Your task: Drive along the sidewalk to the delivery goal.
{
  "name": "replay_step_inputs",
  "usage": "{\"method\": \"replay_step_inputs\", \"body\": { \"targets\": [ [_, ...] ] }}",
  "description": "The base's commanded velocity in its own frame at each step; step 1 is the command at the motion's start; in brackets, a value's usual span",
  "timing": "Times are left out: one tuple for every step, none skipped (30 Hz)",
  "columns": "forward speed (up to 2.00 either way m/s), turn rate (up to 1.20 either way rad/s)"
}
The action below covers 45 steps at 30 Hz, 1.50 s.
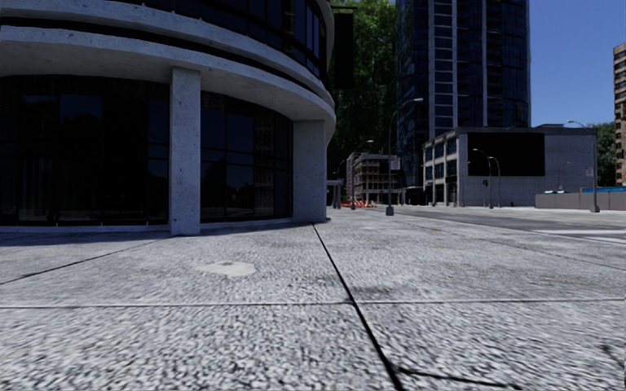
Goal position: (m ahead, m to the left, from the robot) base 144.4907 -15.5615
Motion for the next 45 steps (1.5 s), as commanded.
{"method": "replay_step_inputs", "body": {
  "targets": [
    [1.44, 0.00],
    [1.44, 0.00],
    [1.44, 0.00],
    [1.44, 0.00],
    [1.44, 0.00],
    [1.44, 0.00],
    [1.44, 0.00],
    [1.44, 0.00],
    [1.44, 0.00],
    [1.44, 0.00],
    [1.44, 0.00],
    [1.44, 0.00],
    [1.44, 0.00],
    [1.44, 0.00],
    [1.44, 0.00],
    [1.44, 0.00],
    [1.44, 0.00],
    [1.44, 0.00],
    [1.44, 0.00],
    [1.44, 0.00],
    [1.44, 0.00],
    [1.44, 0.00],
    [1.44, 0.00],
    [1.44, 0.00],
    [1.44, 0.00],
    [1.44, 0.00],
    [1.44, 0.00],
    [1.44, 0.00],
    [1.44, 0.00],
    [1.44, 0.00],
    [1.44, 0.00],
    [1.44, 0.00],
    [1.44, 0.00],
    [1.44, 0.00],
    [1.44, 0.00],
    [1.44, 0.00],
    [1.44, 0.00],
    [1.44, 0.00],
    [1.44, 0.00],
    [1.44, 0.00],
    [1.44, 0.00],
    [1.44, 0.00],
    [1.44, 0.00],
    [1.44, 0.00],
    [1.44, 0.00]
  ]
}}
